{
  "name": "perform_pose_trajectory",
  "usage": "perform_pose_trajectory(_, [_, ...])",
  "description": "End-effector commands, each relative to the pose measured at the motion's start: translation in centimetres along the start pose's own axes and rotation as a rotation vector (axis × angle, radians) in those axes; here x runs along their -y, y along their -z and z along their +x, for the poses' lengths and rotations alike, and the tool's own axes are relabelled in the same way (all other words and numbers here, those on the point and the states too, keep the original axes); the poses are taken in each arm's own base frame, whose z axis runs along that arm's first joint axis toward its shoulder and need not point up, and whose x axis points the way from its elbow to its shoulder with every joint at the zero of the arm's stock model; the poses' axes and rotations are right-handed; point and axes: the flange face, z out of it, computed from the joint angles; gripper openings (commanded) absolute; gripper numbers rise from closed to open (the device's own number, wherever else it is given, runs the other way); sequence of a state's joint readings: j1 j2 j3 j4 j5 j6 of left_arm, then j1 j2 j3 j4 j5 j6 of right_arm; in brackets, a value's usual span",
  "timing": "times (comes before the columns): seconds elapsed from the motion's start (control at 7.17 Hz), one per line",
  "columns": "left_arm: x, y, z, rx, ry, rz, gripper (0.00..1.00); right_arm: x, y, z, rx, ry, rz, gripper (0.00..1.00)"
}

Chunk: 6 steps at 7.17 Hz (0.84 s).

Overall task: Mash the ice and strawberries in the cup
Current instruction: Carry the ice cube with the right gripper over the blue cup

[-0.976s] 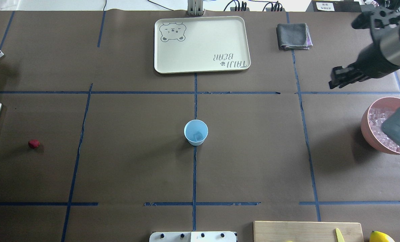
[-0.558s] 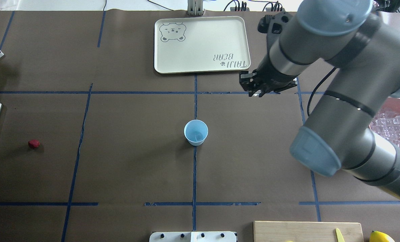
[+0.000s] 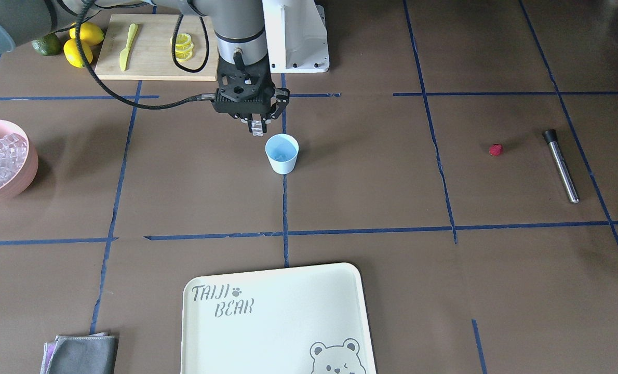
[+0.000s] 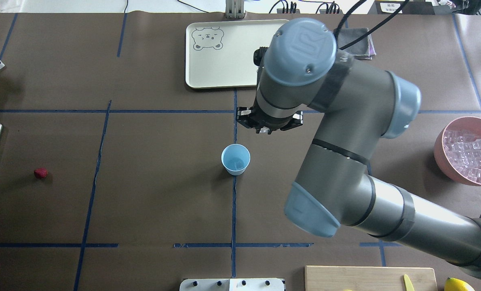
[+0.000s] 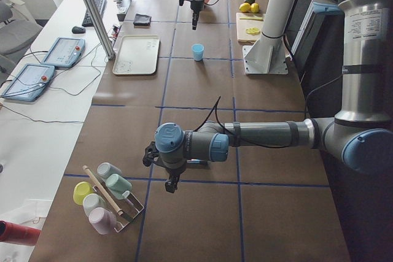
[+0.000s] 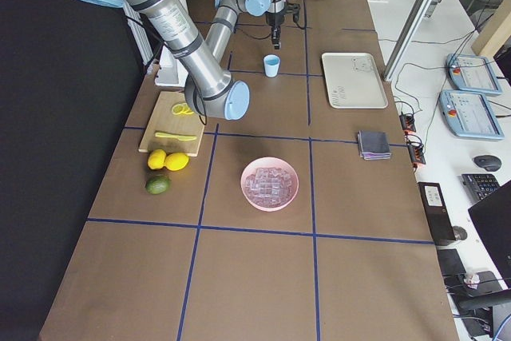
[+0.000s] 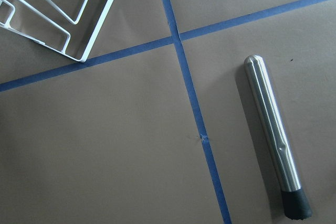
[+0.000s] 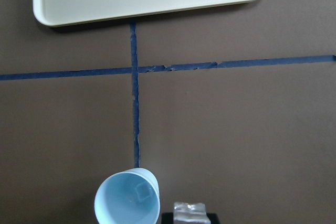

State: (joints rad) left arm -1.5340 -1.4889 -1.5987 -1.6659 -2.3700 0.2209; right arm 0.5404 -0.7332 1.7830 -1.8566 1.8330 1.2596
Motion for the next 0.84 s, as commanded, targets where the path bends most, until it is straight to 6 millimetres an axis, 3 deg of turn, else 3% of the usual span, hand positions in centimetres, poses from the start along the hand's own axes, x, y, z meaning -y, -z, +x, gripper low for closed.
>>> perform_pose_trajectory(0.0, [0.1, 0.1, 0.1, 0.000, -0.001, 0.001, 1.00, -0.6, -4.1, -2.0, -0.012, 0.010, 0.008, 0.09])
perform_pose_trajectory(0.42, [0.1, 0.1, 0.1, -0.001, -0.001, 0.002, 1.00, -2.4, -6.6, -2.5, -0.027, 0.033, -0.012, 0.10])
perform_pose_trajectory(0.7, [0.0, 0.0, 0.0, -0.001, 0.000, 0.001, 1.00, -2.4, -8.1, -2.8, -0.023, 0.037, -0.016, 0.13])
